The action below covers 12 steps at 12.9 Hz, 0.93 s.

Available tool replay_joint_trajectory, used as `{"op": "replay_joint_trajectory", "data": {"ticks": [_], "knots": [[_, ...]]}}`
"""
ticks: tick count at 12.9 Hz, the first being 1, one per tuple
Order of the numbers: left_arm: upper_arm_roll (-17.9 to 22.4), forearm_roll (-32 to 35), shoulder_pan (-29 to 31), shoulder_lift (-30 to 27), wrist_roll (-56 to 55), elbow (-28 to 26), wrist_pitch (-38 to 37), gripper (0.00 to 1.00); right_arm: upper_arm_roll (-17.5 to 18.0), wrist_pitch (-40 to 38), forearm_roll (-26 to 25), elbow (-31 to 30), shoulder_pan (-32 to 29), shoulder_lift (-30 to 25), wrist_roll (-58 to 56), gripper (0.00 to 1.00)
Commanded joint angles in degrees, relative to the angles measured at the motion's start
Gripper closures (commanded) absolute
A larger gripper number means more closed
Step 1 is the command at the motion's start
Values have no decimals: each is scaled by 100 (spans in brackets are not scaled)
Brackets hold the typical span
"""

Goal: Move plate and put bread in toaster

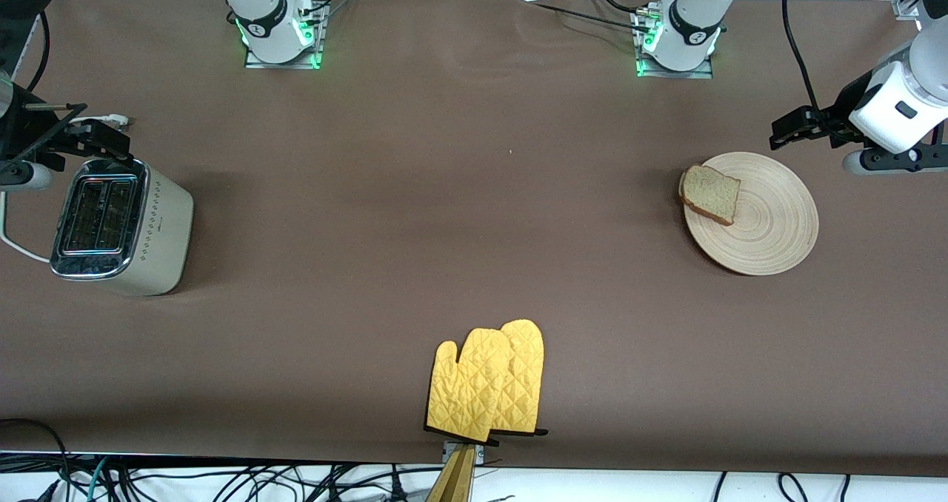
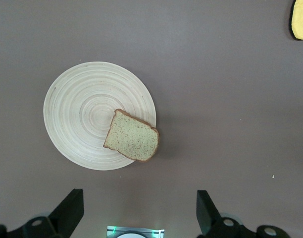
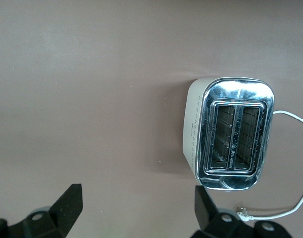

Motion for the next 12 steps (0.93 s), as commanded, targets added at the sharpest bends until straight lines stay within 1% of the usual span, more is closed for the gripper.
{"op": "replay_joint_trajectory", "data": {"ticks": [1, 3, 4, 5, 6, 7, 8, 10, 12], "knots": [[128, 232, 49, 93, 61, -24, 98, 0, 6, -48, 4, 103, -21, 12, -45, 0], [268, 259, 224, 313, 489, 20, 255, 0, 6, -48, 4, 103, -21, 12, -45, 0], [460, 215, 268, 558, 875, 186, 265, 0, 6, -48, 4, 103, -21, 12, -45, 0], [593, 189, 373, 882, 1244, 501, 265, 0, 6, -48, 4, 103, -21, 12, -45, 0], [533, 102, 923, 1303, 1613, 817, 265, 0, 6, -48, 4, 103, -21, 12, -45, 0], [402, -152, 1346, 1681, 2078, 1116, 265, 0, 6, -48, 4, 103, -21, 20, -45, 0], [357, -250, 1602, 2016, 2492, 1319, 257, 0, 6, -48, 4, 103, -21, 12, -45, 0], [296, -434, 2059, 2631, 2873, 1846, 204, 0, 6, -48, 4, 103, -21, 12, -45, 0], [-211, -471, 2753, 3177, 3136, 2208, 186, 0, 6, -57, 4, 103, -21, 12, -45, 0]]}}
